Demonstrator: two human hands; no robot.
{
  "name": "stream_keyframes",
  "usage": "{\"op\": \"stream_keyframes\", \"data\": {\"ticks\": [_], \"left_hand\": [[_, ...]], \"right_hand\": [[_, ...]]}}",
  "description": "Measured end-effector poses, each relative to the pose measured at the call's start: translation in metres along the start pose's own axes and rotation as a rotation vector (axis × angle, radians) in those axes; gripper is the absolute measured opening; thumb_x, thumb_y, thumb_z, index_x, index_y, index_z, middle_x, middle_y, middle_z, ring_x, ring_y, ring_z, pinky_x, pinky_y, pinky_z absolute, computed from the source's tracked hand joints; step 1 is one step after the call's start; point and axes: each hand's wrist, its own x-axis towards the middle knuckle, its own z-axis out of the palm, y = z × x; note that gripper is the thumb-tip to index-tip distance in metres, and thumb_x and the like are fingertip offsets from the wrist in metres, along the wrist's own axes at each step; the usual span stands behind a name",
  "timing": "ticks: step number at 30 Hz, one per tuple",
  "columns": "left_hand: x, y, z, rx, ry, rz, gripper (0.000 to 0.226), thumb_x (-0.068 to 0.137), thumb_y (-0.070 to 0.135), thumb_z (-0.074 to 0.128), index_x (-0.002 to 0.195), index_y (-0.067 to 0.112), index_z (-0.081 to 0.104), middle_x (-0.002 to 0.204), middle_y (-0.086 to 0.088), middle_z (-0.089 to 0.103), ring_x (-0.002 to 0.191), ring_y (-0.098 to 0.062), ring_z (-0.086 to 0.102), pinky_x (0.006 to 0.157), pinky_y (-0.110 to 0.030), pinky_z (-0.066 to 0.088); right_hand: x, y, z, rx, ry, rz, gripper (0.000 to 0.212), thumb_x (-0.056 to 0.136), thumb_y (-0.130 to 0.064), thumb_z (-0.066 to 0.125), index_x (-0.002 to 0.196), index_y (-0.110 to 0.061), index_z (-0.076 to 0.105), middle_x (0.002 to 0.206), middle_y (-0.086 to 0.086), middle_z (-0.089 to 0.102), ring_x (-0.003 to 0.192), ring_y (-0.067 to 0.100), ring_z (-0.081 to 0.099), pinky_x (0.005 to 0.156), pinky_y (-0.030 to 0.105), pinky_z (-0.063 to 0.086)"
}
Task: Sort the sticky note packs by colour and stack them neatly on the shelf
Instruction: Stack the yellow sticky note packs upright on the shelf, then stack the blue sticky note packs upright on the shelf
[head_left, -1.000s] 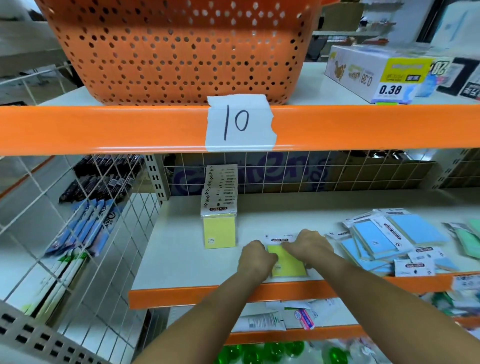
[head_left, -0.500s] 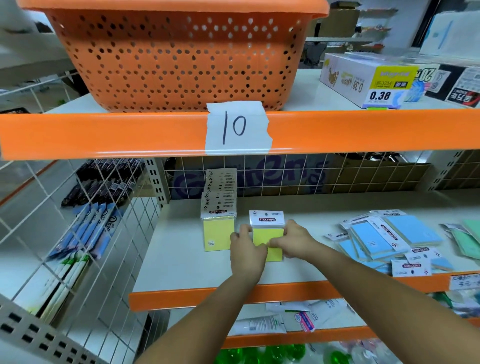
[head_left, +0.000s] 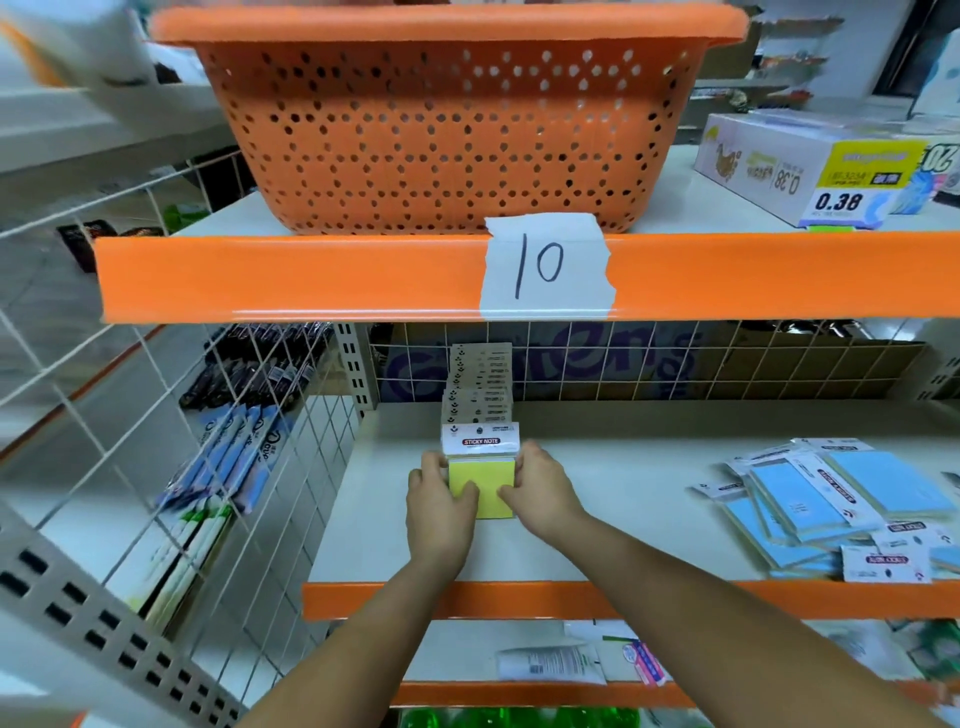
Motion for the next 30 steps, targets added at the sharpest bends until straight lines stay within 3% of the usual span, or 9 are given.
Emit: {"op": "stream_keyframes", "data": {"ticks": [3, 6, 11, 17, 21, 25, 28, 30], "left_hand": [[0.005, -0.005, -0.002, 0.008, -0.011, -0.013, 0.024, 0.089, 0.015, 0.058, 0.103, 0.023, 0.040, 0.101, -0.004, 0.049, 0.082, -0.021, 0.052, 0.069, -0.032, 0.042], [0.008, -0.007, -0.001, 0.017, -0.033, -0.022, 0.025, 0.090, 0.013, 0.056, 0.109, 0.021, 0.042, 0.102, -0.006, 0.049, 0.081, -0.022, 0.052, 0.070, -0.031, 0.042], [0.012, -0.012, -0.002, 0.059, -0.084, 0.002, 0.032, 0.091, 0.011, 0.054, 0.120, 0.019, 0.043, 0.107, -0.006, 0.050, 0.087, -0.020, 0.052, 0.072, -0.031, 0.042], [0.019, -0.021, -0.004, 0.206, -0.143, -0.051, 0.033, 0.096, 0.031, 0.052, 0.125, 0.018, 0.046, 0.122, -0.006, 0.046, 0.102, -0.025, 0.056, 0.080, -0.034, 0.046], [0.021, -0.020, -0.005, 0.230, -0.145, -0.061, 0.037, 0.095, 0.034, 0.054, 0.126, 0.017, 0.047, 0.126, -0.006, 0.045, 0.101, -0.026, 0.057, 0.075, -0.031, 0.044], [0.017, -0.008, -0.010, 0.310, 0.021, -0.029, 0.045, 0.088, 0.034, 0.062, 0.122, 0.012, 0.043, 0.124, -0.006, 0.046, 0.110, -0.026, 0.051, 0.078, -0.035, 0.043], [0.017, 0.012, -0.012, 0.417, 0.171, 0.144, 0.036, 0.085, 0.030, 0.061, 0.112, 0.010, 0.048, 0.113, -0.009, 0.050, 0.109, -0.027, 0.048, 0.086, -0.036, 0.038], [0.016, 0.028, -0.005, 0.421, 0.178, 0.252, 0.034, 0.085, 0.028, 0.059, 0.112, 0.010, 0.052, 0.109, -0.010, 0.053, 0.108, -0.028, 0.048, 0.088, -0.036, 0.035]], "right_hand": [[0.002, -0.006, 0.008, -0.101, 0.043, 0.002, 0.023, 0.085, -0.009, 0.060, 0.100, -0.013, 0.043, 0.106, 0.009, 0.055, 0.097, 0.029, 0.059, 0.071, 0.031, 0.043], [0.003, -0.007, 0.013, -0.187, 0.054, 0.004, 0.033, 0.088, -0.011, 0.059, 0.117, -0.010, 0.044, 0.118, 0.009, 0.055, 0.105, 0.031, 0.059, 0.075, 0.032, 0.045], [0.004, -0.005, 0.014, -0.212, 0.054, 0.022, 0.034, 0.088, -0.014, 0.058, 0.118, -0.011, 0.042, 0.120, 0.008, 0.054, 0.104, 0.032, 0.059, 0.072, 0.032, 0.043], [0.005, -0.005, 0.010, -0.311, 0.047, 0.032, 0.034, 0.091, -0.025, 0.057, 0.119, -0.013, 0.042, 0.118, 0.006, 0.056, 0.102, 0.029, 0.060, 0.067, 0.029, 0.039], [0.006, -0.003, 0.010, -0.340, 0.012, 0.027, 0.039, 0.092, -0.030, 0.054, 0.127, -0.018, 0.043, 0.115, 0.005, 0.057, 0.102, 0.027, 0.059, 0.069, 0.029, 0.042], [0.003, 0.000, 0.004, -0.323, 0.001, 0.031, 0.041, 0.093, -0.036, 0.055, 0.130, -0.022, 0.046, 0.121, 0.005, 0.056, 0.108, 0.026, 0.057, 0.074, 0.030, 0.042], [-0.001, 0.002, -0.008, -0.344, 0.042, 0.025, 0.041, 0.095, -0.037, 0.054, 0.130, -0.017, 0.048, 0.126, 0.006, 0.056, 0.110, 0.026, 0.057, 0.076, 0.030, 0.044], [-0.001, 0.006, -0.020, -0.359, 0.088, 0.032, 0.038, 0.096, -0.035, 0.051, 0.129, -0.016, 0.049, 0.126, 0.007, 0.056, 0.111, 0.027, 0.056, 0.078, 0.030, 0.044]]}}
